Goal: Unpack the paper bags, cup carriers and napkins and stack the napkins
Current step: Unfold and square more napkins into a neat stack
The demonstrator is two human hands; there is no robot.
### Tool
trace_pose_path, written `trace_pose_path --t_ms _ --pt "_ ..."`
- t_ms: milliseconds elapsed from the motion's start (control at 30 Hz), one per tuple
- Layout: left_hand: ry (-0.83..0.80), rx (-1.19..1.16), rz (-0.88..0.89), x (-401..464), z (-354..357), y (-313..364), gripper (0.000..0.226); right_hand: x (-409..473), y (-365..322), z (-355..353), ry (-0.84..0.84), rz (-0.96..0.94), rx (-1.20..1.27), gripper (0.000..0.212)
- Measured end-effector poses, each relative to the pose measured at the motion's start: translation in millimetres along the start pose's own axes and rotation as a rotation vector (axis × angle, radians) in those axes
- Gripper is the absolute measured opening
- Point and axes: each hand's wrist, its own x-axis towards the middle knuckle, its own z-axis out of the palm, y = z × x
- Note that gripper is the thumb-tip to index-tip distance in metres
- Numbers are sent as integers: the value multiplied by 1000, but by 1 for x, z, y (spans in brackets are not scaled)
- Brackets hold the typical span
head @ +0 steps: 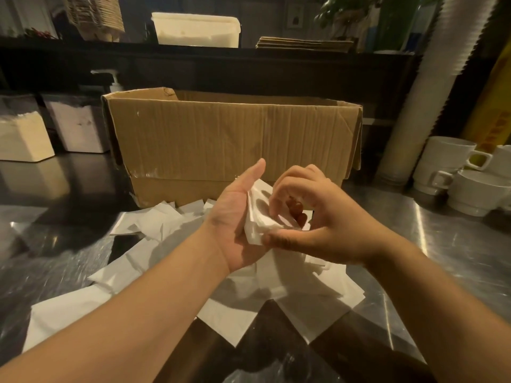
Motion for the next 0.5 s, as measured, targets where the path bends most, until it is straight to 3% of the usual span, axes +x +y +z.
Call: trace_pose_path --t_ms 67,167,300,500 --pt "-3 32 -11 -1 1 0 47 0 0 0 7 5 -16 36" --pt "5 15 -4 0 3 -1 39 1 -2 -1 17 33 55 38" --pt "49 33 39 2 3 -1 58 4 -7 9 66 95 38 41" --pt "122 130 133 4 5 -5 28 3 -11 16 72 132 -2 39"
